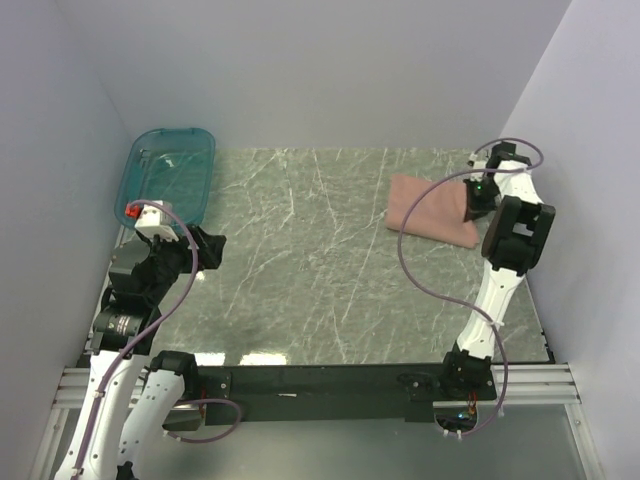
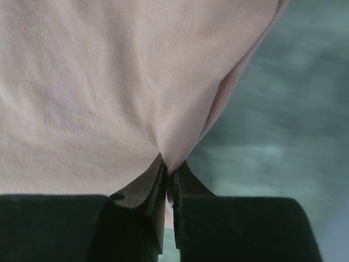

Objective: Fold and stack the t-shirts

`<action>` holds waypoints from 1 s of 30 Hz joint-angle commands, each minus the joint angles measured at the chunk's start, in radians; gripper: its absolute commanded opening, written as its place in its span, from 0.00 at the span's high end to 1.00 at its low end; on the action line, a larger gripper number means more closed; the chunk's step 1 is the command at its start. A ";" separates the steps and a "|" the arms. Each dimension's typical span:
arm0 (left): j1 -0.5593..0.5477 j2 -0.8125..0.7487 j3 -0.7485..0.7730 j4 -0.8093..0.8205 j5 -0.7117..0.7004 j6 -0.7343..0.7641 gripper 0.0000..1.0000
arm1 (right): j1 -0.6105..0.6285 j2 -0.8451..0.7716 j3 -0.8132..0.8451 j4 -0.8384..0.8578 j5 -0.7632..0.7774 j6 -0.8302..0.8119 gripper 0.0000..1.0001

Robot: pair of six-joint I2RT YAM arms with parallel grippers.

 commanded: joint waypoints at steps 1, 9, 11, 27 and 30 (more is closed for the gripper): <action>0.001 -0.009 0.001 0.027 0.032 -0.012 0.10 | -0.030 -0.092 0.029 -0.034 0.234 -0.157 0.96; 0.001 -0.011 0.010 0.020 0.033 -0.003 0.10 | -0.044 -0.287 -0.190 0.181 0.360 -0.180 0.51; 0.000 -0.006 0.015 0.021 0.033 -0.001 0.10 | -0.042 -0.332 -0.206 0.197 0.354 -0.176 0.47; 0.001 0.064 -0.065 0.081 -0.123 -0.044 0.01 | -0.006 -0.854 -0.692 0.167 -0.472 -0.233 0.37; 0.015 0.133 -0.068 0.113 -0.133 -0.060 0.01 | -0.007 -1.062 -0.846 0.342 -0.415 -0.173 0.35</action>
